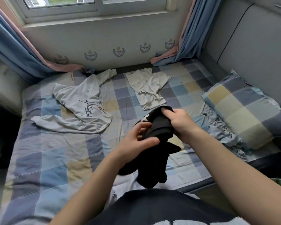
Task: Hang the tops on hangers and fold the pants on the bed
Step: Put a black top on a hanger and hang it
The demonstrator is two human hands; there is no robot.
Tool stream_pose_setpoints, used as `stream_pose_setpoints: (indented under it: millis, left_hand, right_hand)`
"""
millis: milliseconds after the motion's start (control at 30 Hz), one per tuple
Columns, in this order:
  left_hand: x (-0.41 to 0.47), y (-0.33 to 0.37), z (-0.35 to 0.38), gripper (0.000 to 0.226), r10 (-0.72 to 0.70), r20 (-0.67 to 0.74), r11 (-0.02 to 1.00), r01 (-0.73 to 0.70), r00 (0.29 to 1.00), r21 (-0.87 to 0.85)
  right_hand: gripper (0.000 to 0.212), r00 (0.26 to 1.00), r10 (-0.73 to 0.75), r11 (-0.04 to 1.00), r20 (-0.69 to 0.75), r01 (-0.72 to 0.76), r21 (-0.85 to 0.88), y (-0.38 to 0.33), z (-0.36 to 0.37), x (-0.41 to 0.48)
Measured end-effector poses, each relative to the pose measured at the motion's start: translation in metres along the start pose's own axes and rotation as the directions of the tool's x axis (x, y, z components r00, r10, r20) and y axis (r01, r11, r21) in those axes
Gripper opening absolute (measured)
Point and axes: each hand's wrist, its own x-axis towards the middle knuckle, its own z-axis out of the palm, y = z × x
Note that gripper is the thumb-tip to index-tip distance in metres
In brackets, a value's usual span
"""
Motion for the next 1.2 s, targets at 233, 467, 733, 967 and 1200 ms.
stream_pose_setpoints:
  millis: [233,467,733,967,1200]
  left_hand:
    - [0.003,-0.006,0.004,0.017,0.203,-0.320,0.979,-0.184,0.925,0.087]
    - [0.015,0.030,-0.017,0.031,0.358,-0.396,0.933,-0.309,0.846,0.183]
    - [0.013,0.043,-0.026,0.017,0.380,-0.171,0.895,-0.314,0.909,0.315]
    - [0.004,0.061,-0.048,0.019,0.394,-0.201,0.877,-0.301,0.897,0.375]
    - [0.000,0.075,-0.087,0.022,0.441,-0.408,0.885,-0.310,0.800,0.349]
  right_hand:
    - [0.033,0.984,0.168,0.916,0.055,-0.177,0.361,-0.011,0.004,-0.010]
    - [0.027,1.000,0.025,0.975,-0.013,-0.022,0.220,0.032,-0.002,-0.020]
    - [0.037,0.927,-0.258,0.920,0.272,0.321,-0.224,0.055,0.030,-0.034]
    - [0.016,0.898,-0.416,0.835,0.142,0.439,-0.332,0.046,0.032,-0.025]
    - [0.006,0.826,-0.546,0.682,0.142,0.536,-0.498,0.014,0.009,-0.018]
